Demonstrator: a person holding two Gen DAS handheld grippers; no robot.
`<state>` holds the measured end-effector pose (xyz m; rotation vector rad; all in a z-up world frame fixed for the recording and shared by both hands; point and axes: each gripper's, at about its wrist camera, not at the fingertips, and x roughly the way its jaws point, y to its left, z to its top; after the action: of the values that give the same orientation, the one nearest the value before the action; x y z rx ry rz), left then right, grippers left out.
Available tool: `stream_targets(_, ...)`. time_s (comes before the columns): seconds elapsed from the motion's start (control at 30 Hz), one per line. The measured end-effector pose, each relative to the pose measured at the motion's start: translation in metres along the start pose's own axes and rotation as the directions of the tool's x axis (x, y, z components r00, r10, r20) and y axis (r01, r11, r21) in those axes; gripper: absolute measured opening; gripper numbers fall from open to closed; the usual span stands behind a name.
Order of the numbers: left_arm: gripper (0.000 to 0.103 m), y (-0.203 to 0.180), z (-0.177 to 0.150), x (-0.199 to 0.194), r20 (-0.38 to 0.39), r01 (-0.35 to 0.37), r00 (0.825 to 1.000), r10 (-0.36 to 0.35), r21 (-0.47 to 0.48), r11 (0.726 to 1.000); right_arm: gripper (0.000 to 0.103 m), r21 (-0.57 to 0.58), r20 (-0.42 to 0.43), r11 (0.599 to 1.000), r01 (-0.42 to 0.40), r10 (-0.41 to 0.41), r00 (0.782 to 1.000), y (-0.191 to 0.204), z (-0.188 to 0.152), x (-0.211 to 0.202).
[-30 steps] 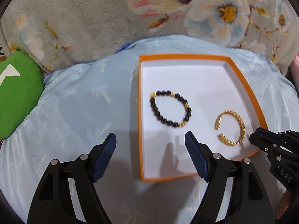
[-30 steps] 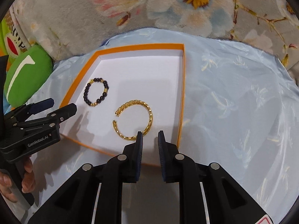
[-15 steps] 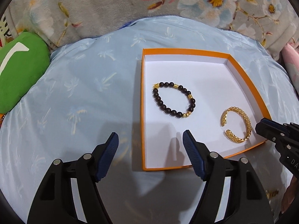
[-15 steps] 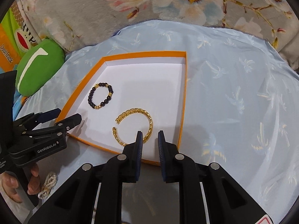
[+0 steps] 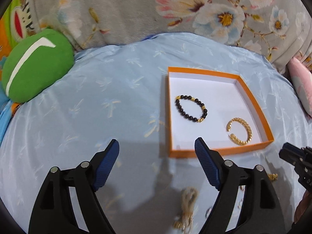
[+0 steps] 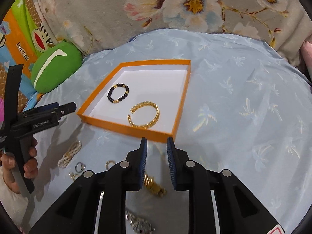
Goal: Organize jewelry
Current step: 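Move left tool to the pearl bracelet while right tool approaches the silver watch, then grasp the pearl bracelet with left tool while right tool grasps the silver watch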
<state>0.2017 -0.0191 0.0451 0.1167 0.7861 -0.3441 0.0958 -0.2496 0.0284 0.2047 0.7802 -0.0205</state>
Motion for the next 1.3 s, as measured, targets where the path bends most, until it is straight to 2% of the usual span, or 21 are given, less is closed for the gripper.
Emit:
stream_targets(0.17,0.077,0.012,-0.033,-0.025,-0.021,-0.005,1.000,0.004,-0.045,0.999,0.039,-0.005,0.000,1.000,-0.020,0.020,1.000,0.002,-0.038,-0.024)
stream_targets(0.4,0.077,-0.007,-0.079,-0.032,-0.067,0.030,0.997,-0.031,-0.029,0.999,0.040,-0.066,-0.029,0.997,-0.035,0.033,0.999,0.023,-0.072,-0.028)
stream_targets(0.6,0.076,-0.026,-0.086,-0.014,-0.101,0.029,0.994,-0.028,0.015,0.999,0.046,-0.061,-0.033,0.997,-0.038,0.036,0.999,0.029,-0.081,-0.024)
stream_targets(0.7,0.067,-0.033,-0.083,-0.011,-0.098,0.035,0.995,-0.032,0.028,0.999,0.047,-0.053,-0.029,0.998,-0.035,0.033,0.999,0.027,-0.081,-0.022)
stream_targets(0.77,0.053,-0.035,-0.081,-0.009,-0.092,0.030,0.995,-0.027,0.033,0.999,0.047,-0.045,-0.032,0.998,-0.038,0.036,0.999,0.025,-0.081,-0.021)
stream_targets(0.8,0.049,-0.036,-0.080,-0.009,-0.089,0.033,0.996,-0.031,0.028,0.999,0.047,-0.044,-0.033,0.998,-0.038,0.037,0.999,0.024,-0.080,-0.020)
stream_targets(0.83,0.041,-0.036,-0.078,-0.009,-0.089,0.040,0.995,-0.039,0.020,0.999,0.047,-0.046,-0.034,0.998,-0.038,0.036,0.999,0.024,-0.079,-0.020)
stream_targets(0.87,0.028,-0.035,-0.077,-0.009,-0.089,0.051,0.995,-0.050,0.013,0.999,0.047,-0.050,-0.037,0.998,-0.037,0.035,0.999,0.024,-0.079,-0.018)
stream_targets(0.93,0.014,-0.034,-0.077,-0.009,-0.092,0.070,0.993,-0.070,0.003,0.998,0.047,-0.059,-0.048,0.998,-0.037,0.034,0.998,0.024,-0.077,-0.015)
stream_targets(1.03,0.013,-0.031,-0.078,-0.011,-0.095,0.099,0.990,-0.100,-0.015,0.995,0.047,-0.075,-0.064,0.996,-0.043,0.038,0.997,0.023,-0.075,-0.011)
stream_targets(1.13,0.013,-0.029,-0.081,-0.016,-0.084,0.100,0.991,-0.101,-0.020,0.995,0.046,-0.105,-0.070,0.994,-0.028,0.021,0.997,0.026,-0.076,-0.011)
stream_targets(1.2,0.013,-0.026,-0.083,-0.021,-0.076,0.103,0.992,-0.105,-0.027,0.994,0.038,-0.120,-0.069,0.993,-0.009,0.001,0.998,0.028,-0.079,-0.012)
stream_targets(1.23,0.013,-0.025,-0.084,-0.022,-0.074,0.101,0.992,-0.103,-0.029,0.994,0.029,-0.122,-0.070,0.993,-0.007,-0.002,0.998,0.029,-0.080,-0.013)
stream_targets(1.3,0.013,-0.023,-0.087,-0.026,-0.068,0.094,0.993,-0.096,-0.031,0.995,0.027,-0.108,-0.073,0.994,-0.026,0.018,0.997,0.027,-0.083,-0.016)
